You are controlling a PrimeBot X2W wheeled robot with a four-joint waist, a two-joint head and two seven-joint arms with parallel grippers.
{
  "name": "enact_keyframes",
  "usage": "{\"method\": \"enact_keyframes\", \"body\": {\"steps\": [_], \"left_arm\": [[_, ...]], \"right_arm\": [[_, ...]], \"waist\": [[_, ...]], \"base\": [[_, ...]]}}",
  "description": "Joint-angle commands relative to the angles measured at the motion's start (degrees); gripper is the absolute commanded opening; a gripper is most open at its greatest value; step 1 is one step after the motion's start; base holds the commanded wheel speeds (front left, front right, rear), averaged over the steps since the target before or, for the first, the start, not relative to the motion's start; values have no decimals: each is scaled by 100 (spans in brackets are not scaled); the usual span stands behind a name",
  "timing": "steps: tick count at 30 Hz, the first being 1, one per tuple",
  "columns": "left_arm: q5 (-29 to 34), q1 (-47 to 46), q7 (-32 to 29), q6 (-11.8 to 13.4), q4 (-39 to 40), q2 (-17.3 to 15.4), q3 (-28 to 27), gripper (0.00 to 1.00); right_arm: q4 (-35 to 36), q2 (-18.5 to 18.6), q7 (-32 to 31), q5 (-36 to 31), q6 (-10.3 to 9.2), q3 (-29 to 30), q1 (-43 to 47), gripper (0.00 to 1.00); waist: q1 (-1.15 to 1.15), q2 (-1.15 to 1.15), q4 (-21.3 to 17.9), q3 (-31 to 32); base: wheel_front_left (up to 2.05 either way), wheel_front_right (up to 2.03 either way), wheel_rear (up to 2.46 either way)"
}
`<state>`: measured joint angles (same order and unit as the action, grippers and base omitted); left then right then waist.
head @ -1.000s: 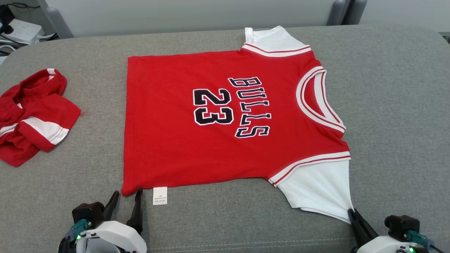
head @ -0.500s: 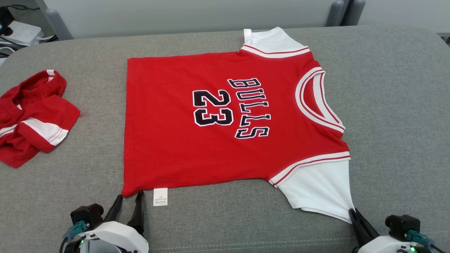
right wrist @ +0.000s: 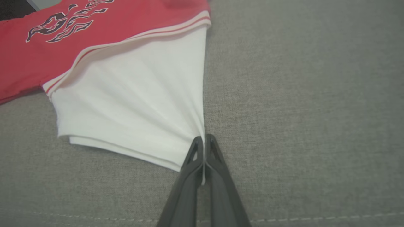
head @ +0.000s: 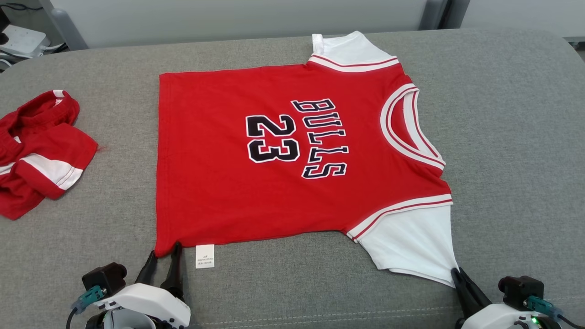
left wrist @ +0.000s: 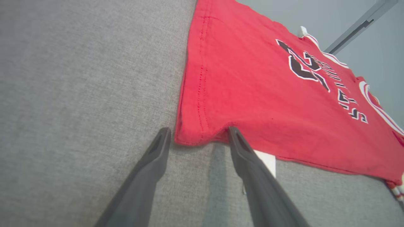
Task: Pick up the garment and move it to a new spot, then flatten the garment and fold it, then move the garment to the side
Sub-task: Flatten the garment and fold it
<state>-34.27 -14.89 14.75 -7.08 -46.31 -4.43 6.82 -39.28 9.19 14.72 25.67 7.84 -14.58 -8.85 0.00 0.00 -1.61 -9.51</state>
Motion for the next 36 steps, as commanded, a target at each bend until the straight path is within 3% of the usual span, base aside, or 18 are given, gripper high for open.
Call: {"method": "enact_keyframes", "body": {"steps": [1, 2, 5, 10, 21, 28, 36], "left_arm": [[-124, -179, 25, -41, 43, -96, -50, 78], [-197, -191, 25, -41, 51, -106, -8, 67], [-399, -223, 25, -41, 46, -169, 187, 0], [-685, -236, 25, -41, 143, -298, 397, 0], [-1118, -44, 25, -41, 389, -579, 620, 0], [-1494, -26, -319, -41, 339, -1078, 1465, 0], [-1884, -90, -551, -41, 249, -1601, 1955, 0]], "right_arm": [[80, 117, 28, -28, -35, -59, -7, 0], [86, 116, 28, -28, -35, -61, -9, 0], [92, 107, 28, -31, -35, -88, -36, 0], [77, 209, 24, 100, -35, -308, -105, 0], [348, 974, -327, 699, -35, -1053, -272, 0], [849, 1576, -1034, 1303, -35, -1782, -311, 0], [1478, 2242, -1775, 2012, -35, -2419, -325, 0]], "waist": [[0, 0, 10, -7], [0, 0, 15, -14], [0, 0, 11, -38], [0, 0, -1, -50], [0, 0, 58, 72], [0, 0, 94, 192], [0, 0, 135, 342]], "base": [[0, 0, 0], [0, 0, 0], [0, 0, 0], [0, 0, 0], [0, 0, 0], [0, 0, 0], [0, 0, 0]]}}
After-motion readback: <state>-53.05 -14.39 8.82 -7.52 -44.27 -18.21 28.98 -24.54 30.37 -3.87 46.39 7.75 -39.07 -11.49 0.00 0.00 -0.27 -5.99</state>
